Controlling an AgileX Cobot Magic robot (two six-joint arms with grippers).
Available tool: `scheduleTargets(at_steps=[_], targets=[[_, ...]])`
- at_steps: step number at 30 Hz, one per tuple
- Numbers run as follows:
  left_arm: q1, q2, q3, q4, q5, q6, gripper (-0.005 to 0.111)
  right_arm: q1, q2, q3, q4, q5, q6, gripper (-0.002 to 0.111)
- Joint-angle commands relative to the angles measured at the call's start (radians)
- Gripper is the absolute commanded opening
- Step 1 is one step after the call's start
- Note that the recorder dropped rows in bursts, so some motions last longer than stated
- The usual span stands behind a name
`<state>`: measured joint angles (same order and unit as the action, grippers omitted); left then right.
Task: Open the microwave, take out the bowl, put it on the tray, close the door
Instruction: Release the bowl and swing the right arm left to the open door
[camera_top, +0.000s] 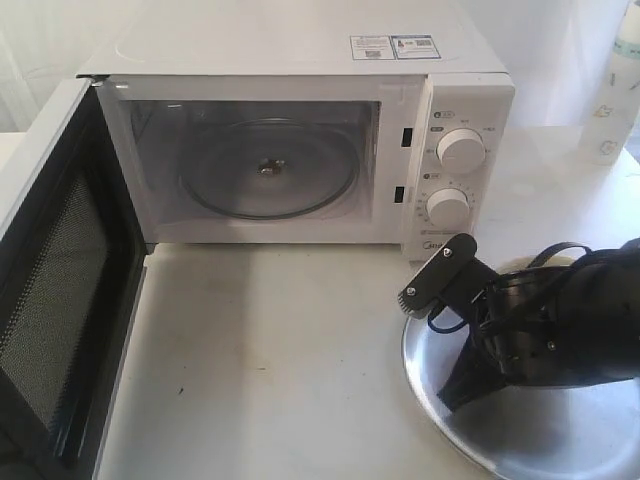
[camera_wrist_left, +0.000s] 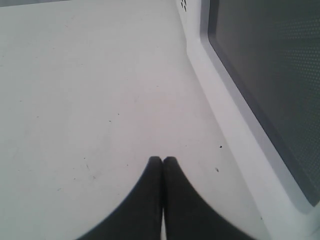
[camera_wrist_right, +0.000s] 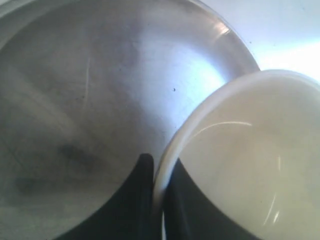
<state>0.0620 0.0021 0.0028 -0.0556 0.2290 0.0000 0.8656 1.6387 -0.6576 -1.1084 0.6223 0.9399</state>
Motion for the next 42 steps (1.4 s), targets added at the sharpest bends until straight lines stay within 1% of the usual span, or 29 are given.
scheduleTargets(at_steps=[1, 3, 7, 9, 10, 12, 15, 17, 18, 19, 20, 21, 23, 26, 27, 28, 29, 30, 31, 32, 33, 34, 36, 37, 38, 39, 40, 41, 42], targets=[[-0.005, -0.002, -0.003, -0.008, 0.003, 0.000, 0.000, -0.008, -0.010, 0.003, -0.068, -0.005, 0.019, 0.007], [-0.005, -0.002, -0.003, -0.008, 0.003, 0.000, 0.000, -0.008, -0.010, 0.003, -0.091, -0.005, 0.021, 0.014], [-0.005, -0.002, -0.003, -0.008, 0.003, 0.000, 0.000, -0.008, -0.010, 0.003, -0.153, -0.006, 0.069, 0.032], [-0.005, -0.002, -0.003, -0.008, 0.003, 0.000, 0.000, -0.008, -0.010, 0.003, -0.204, -0.007, 0.125, 0.042], [-0.005, -0.002, -0.003, -0.008, 0.003, 0.000, 0.000, -0.008, -0.010, 0.003, -0.234, -0.014, 0.170, 0.045], [-0.005, -0.002, -0.003, -0.008, 0.003, 0.000, 0.000, -0.008, -0.010, 0.001, -0.317, -0.020, 0.266, 0.050], [-0.005, -0.002, -0.003, -0.008, 0.003, 0.000, 0.000, -0.008, -0.012, -0.014, -0.389, -0.054, 0.356, 0.051], [-0.005, -0.002, -0.003, -0.008, 0.003, 0.000, 0.000, -0.008, -0.027, -0.030, -0.425, -0.142, 0.376, 0.050], [-0.005, -0.002, -0.003, -0.008, 0.003, 0.000, 0.000, -0.008, -0.038, -0.043, -0.444, -0.219, 0.378, 0.047], [-0.005, -0.002, -0.003, -0.008, 0.003, 0.000, 0.000, -0.008, -0.049, -0.059, -0.464, -0.308, 0.378, 0.042], [-0.005, -0.002, -0.003, -0.008, 0.003, 0.000, 0.000, -0.006, -0.055, -0.077, -0.471, -0.384, 0.386, 0.035], [-0.005, -0.002, -0.003, -0.008, 0.003, 0.000, 0.000, 0.002, -0.061, -0.106, -0.471, -0.425, 0.400, 0.024], [-0.005, -0.002, -0.003, -0.008, 0.003, 0.000, 0.000, 0.028, -0.064, -0.176, -0.471, -0.439, 0.426, 0.000], [-0.005, -0.002, -0.003, -0.008, 0.003, 0.000, 0.000, 0.076, -0.061, -0.287, -0.502, -0.495, 0.422, 0.000], [-0.005, -0.002, -0.003, -0.008, 0.003, 0.000, 0.000, 0.116, -0.061, -0.374, -0.545, -0.555, 0.422, 0.000], [-0.005, -0.002, -0.003, -0.008, 0.003, 0.000, 0.000, 0.136, -0.061, -0.411, -0.552, -0.586, 0.422, 0.000], [-0.005, -0.002, -0.003, -0.008, 0.003, 0.000, 0.000, 0.180, -0.057, -0.509, -0.552, -0.675, 0.397, 0.000], [-0.005, -0.002, -0.003, -0.008, 0.003, 0.000, 0.000, 0.198, -0.051, -0.562, -0.552, -0.725, 0.375, 0.000], [-0.005, -0.002, -0.003, -0.008, 0.003, 0.000, 0.000, 0.248, -0.023, -0.669, -0.550, -0.806, 0.326, 0.000], [-0.005, -0.002, -0.003, -0.008, 0.003, 0.000, 0.000, 0.271, -0.003, -0.713, -0.550, -0.824, 0.310, 0.000], [-0.005, -0.002, -0.003, -0.008, 0.003, 0.000, 0.000, 0.331, 0.050, -0.823, -0.550, -0.834, 0.282, 0.000], [-0.005, -0.002, -0.003, -0.008, 0.003, 0.000, 0.000, 0.360, 0.073, -0.866, -0.550, -0.832, 0.263, 0.000], [-0.005, -0.002, -0.003, -0.008, 0.003, 0.000, 0.000, 0.454, 0.223, -1.073, -0.552, -0.781, 0.232, 0.000], [-0.005, -0.002, -0.003, -0.008, 0.003, 0.000, 0.000, 0.477, 0.310, -1.124, -0.563, -0.766, 0.229, 0.000], [-0.005, -0.002, -0.003, -0.008, 0.003, 0.000, 0.000, 0.496, 0.364, -1.135, -0.636, -0.707, 0.225, 0.000], [-0.005, -0.002, -0.003, -0.008, 0.003, 0.000, 0.000, 0.501, 0.379, -1.135, -0.636, -0.665, 0.225, 0.000], [-0.005, -0.002, -0.003, -0.008, 0.003, 0.000, 0.000, 0.521, 0.418, -1.133, -0.636, -0.538, 0.167, 0.000], [-0.005, -0.002, -0.003, -0.008, 0.003, 0.000, 0.000, 0.530, 0.428, -1.133, -0.636, -0.496, 0.119, 0.000], [-0.005, -0.002, -0.003, -0.008, 0.003, 0.000, 0.000, 0.546, 0.446, -1.133, -0.636, -0.389, 0.014, 0.000]])
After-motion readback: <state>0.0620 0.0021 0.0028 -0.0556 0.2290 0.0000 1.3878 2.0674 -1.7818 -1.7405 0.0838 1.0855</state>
